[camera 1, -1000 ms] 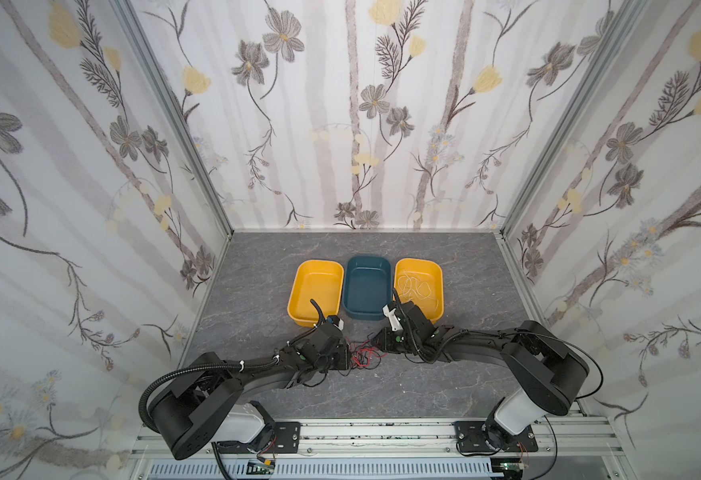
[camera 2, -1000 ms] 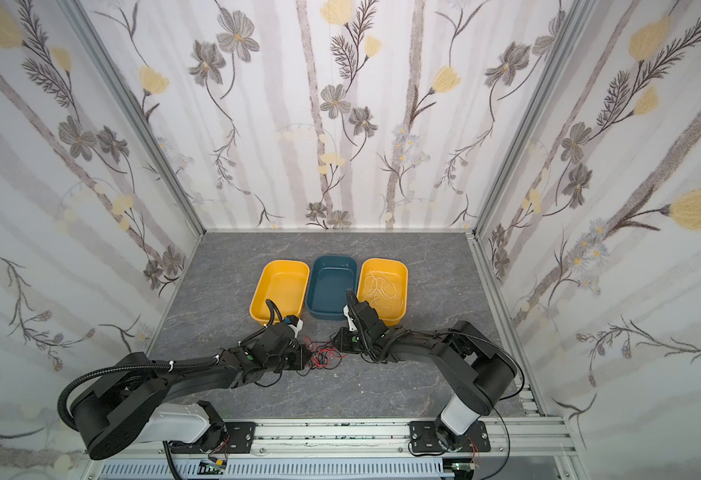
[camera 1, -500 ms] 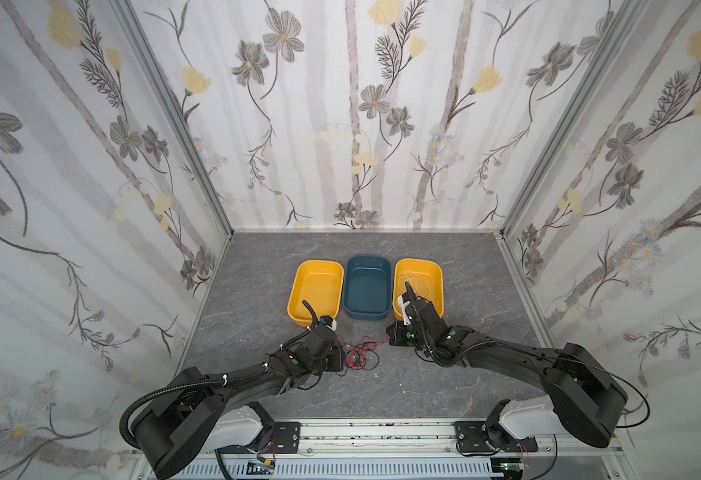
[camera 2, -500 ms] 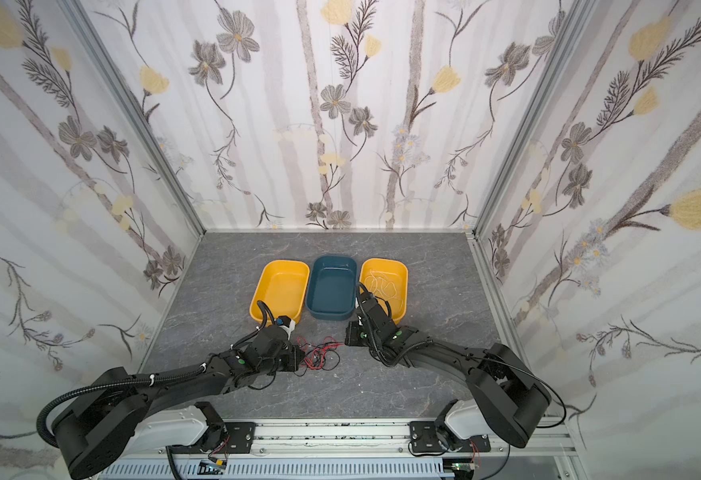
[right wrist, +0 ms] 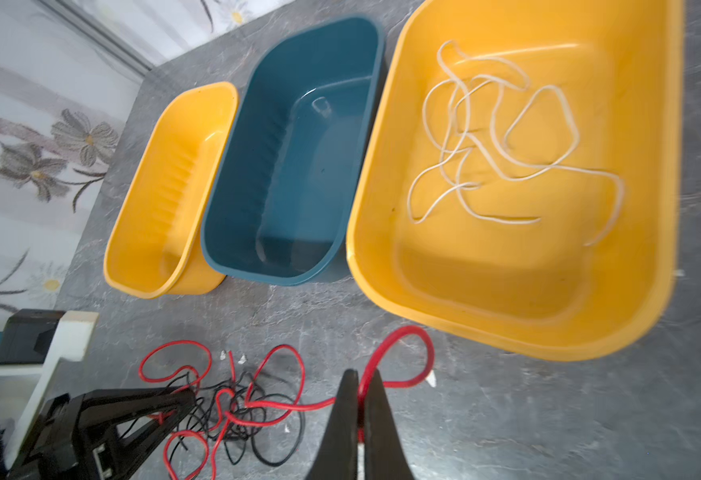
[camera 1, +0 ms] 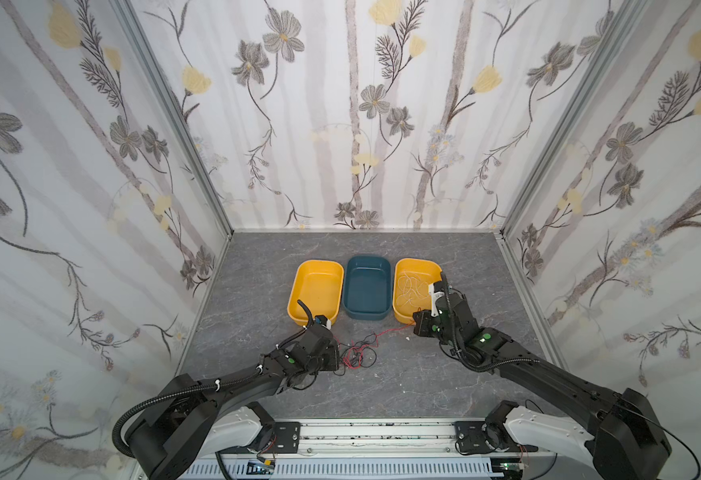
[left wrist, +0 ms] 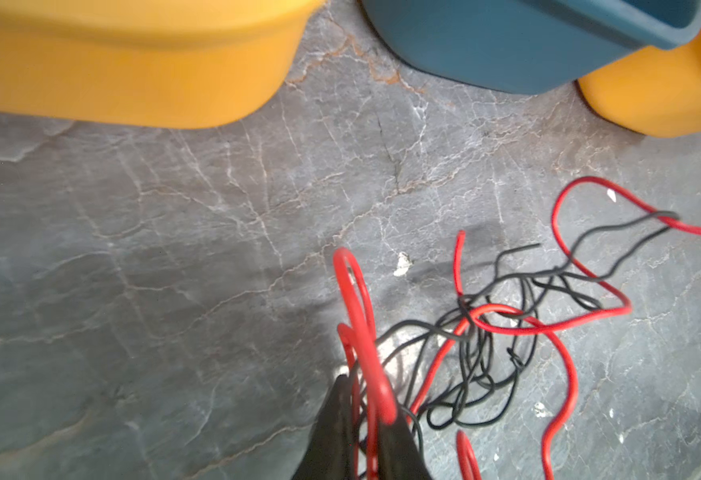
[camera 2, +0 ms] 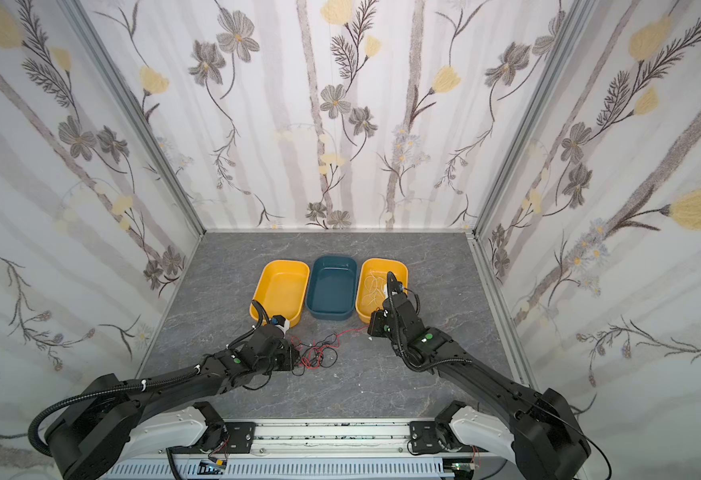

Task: Untangle the cables
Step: 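Grasp a red cable from the bundle with the right gripper, then pull the red cable from the bundle with the right gripper while the left holds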

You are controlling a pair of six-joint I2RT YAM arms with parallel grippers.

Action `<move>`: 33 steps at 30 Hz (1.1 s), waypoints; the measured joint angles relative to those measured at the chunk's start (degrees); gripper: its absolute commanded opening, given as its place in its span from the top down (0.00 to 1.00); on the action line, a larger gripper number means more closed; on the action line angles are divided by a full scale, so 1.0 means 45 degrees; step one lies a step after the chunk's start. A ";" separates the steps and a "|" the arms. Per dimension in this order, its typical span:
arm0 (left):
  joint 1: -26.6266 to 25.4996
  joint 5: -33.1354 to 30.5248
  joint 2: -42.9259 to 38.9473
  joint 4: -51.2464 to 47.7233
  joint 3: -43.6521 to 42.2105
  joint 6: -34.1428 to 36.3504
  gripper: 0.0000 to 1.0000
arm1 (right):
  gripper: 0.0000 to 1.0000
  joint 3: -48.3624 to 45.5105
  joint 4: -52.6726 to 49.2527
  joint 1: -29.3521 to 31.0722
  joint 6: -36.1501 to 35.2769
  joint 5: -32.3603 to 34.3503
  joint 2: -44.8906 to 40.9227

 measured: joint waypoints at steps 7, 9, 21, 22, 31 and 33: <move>0.0403 0.0000 -0.0019 -0.0389 0.0223 0.0097 0.86 | 1.00 -0.0204 -0.1569 -0.1336 -0.0665 0.1321 -0.1341; 0.0520 0.0005 -0.0034 -0.0447 0.0287 0.0097 0.86 | 1.00 -0.0306 -0.1928 -0.1846 -0.0772 0.1564 -0.1700; 0.0996 -0.0015 -0.0185 -0.1001 0.0282 -0.0015 0.87 | 1.00 -0.0461 -0.2822 -0.3959 -0.1209 0.1987 -0.2744; 0.1005 -0.0015 -0.0189 -0.1020 0.0277 -0.0024 0.87 | 1.00 -0.0461 -0.2822 -0.4002 -0.1209 0.1957 -0.2749; 0.1375 -0.0306 -0.0622 -0.1477 0.0131 -0.0597 0.86 | 1.00 -0.0374 -0.3303 -0.5683 -0.1248 0.1982 -0.3356; 0.1452 -0.0359 -0.0661 -0.1525 0.0068 -0.0685 0.86 | 1.00 -0.0306 -0.3274 -0.5945 -0.1224 0.1953 -0.3473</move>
